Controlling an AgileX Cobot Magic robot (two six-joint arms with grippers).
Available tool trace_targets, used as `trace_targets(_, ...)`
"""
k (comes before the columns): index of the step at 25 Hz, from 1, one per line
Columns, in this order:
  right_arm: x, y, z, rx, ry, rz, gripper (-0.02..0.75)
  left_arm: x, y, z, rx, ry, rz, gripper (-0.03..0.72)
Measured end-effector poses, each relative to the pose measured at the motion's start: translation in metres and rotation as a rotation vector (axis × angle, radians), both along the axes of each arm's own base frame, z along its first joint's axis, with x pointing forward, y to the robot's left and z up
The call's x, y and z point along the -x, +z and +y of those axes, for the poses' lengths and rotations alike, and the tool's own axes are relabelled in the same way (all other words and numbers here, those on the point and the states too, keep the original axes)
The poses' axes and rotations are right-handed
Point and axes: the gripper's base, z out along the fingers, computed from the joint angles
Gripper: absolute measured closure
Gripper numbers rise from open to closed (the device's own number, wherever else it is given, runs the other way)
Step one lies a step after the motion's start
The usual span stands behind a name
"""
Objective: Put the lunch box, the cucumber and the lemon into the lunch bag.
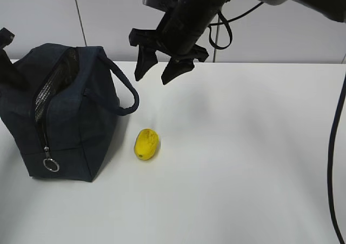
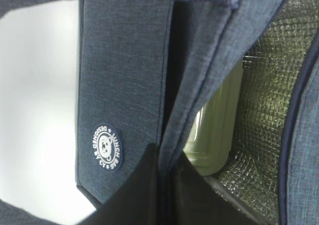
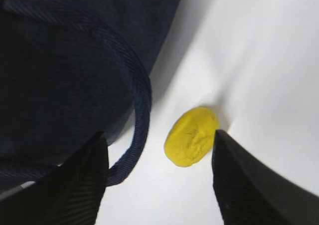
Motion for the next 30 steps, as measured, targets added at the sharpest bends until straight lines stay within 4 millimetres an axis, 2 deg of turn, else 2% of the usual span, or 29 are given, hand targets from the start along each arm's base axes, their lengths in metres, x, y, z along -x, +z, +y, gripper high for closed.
trace_targets(4, 0.000, -0.012, -0.004, 0.058, -0.014, 0.022, 0.252, 0.000, 0.000, 0.000, -0.005, 0.001, -0.002, 0.701)
trace_targets(11, 0.000, -0.020, -0.008, 0.107, -0.016, 0.024, 0.252, 0.000, -0.001, 0.001, -0.020, -0.001, -0.002, 0.701)
trace_targets(18, -0.005, -0.048, -0.009, 0.157, -0.024, 0.070, 0.251, 0.000, -0.001, 0.002, -0.020, 0.001, -0.002, 0.701)
trace_targets(24, -0.003, -0.071, 0.005, 0.152, -0.016, 0.126, 0.252, 0.000, -0.001, 0.002, -0.023, 0.002, -0.003, 0.701)
trace_targets(28, 0.005, -0.074, 0.020, 0.148, -0.003, 0.145, 0.251, 0.000, -0.001, 0.002, -0.028, 0.003, -0.005, 0.701)
trace_targets(30, 0.006, -0.074, 0.021, 0.144, -0.014, 0.152, 0.251, 0.000, -0.001, 0.002, -0.029, 0.002, -0.005, 0.701)
